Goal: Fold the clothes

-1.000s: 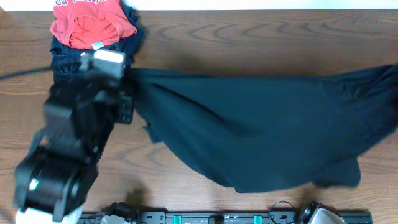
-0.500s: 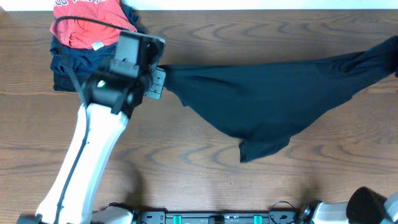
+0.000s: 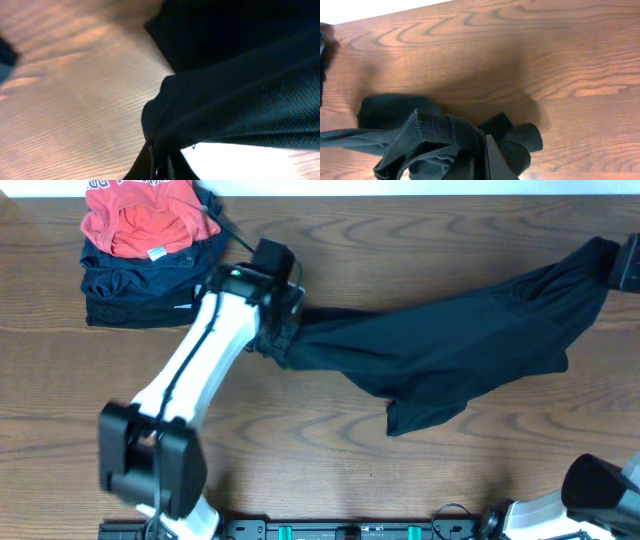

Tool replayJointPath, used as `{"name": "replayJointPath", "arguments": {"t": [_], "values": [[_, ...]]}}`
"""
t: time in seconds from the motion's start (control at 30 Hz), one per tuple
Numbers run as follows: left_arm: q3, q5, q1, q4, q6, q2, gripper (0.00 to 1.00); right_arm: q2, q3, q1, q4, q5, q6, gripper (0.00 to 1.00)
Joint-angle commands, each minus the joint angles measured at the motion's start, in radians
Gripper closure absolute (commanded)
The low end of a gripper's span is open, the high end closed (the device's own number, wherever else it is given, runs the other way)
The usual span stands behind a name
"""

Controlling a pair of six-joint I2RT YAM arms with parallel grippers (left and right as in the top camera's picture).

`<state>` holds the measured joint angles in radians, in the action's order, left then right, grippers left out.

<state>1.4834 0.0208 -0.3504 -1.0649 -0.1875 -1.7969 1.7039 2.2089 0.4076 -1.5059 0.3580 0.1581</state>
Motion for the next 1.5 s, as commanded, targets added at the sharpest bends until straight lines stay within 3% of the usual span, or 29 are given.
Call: {"name": "replayJointPath", "arguments": {"t": [0.0, 0.2, 0.57, 0.7, 0.8, 0.9, 1.1, 1.3, 1.47], "values": [[0.013, -0.002, -0.001, -0.003, -0.019, -0.071, 0.94, 0.01, 0.004, -0.012, 0.01, -0.018, 0.015, 0.99], [0.013, -0.002, -0.001, 0.038, -0.022, -0.175, 0.94, 0.016, 0.004, -0.014, 0.017, -0.029, 0.015, 0.99], [0.013, -0.002, -0.001, 0.083, -0.021, -0.214, 0.93, 0.016, 0.004, -0.029, 0.022, -0.029, 0.015, 0.99], [0.013, -0.002, -0.001, 0.082, -0.021, -0.214, 0.83, 0.016, 0.004, -0.029, 0.025, -0.029, 0.015, 0.99], [0.013, -0.002, -0.001, 0.082, -0.021, -0.214, 0.67, 0.016, 0.004, -0.029, 0.024, -0.029, 0.015, 0.99], [0.013, -0.002, -0.001, 0.08, -0.021, -0.214, 0.6, 0.016, 0.004, -0.029, 0.025, -0.029, 0.015, 0.99], [0.013, -0.002, -0.001, 0.088, -0.021, -0.214, 0.59, 0.016, 0.004, -0.029, 0.025, -0.029, 0.015, 0.99], [0.019, 0.003, -0.001, 0.22, -0.027, -0.214, 0.59, 0.016, 0.004, -0.03, 0.032, -0.028, 0.014, 0.99], [0.109, 0.18, -0.001, 0.225, -0.086, -0.214, 0.5, 0.017, 0.003, -0.03, 0.033, -0.029, 0.014, 0.99]]}}
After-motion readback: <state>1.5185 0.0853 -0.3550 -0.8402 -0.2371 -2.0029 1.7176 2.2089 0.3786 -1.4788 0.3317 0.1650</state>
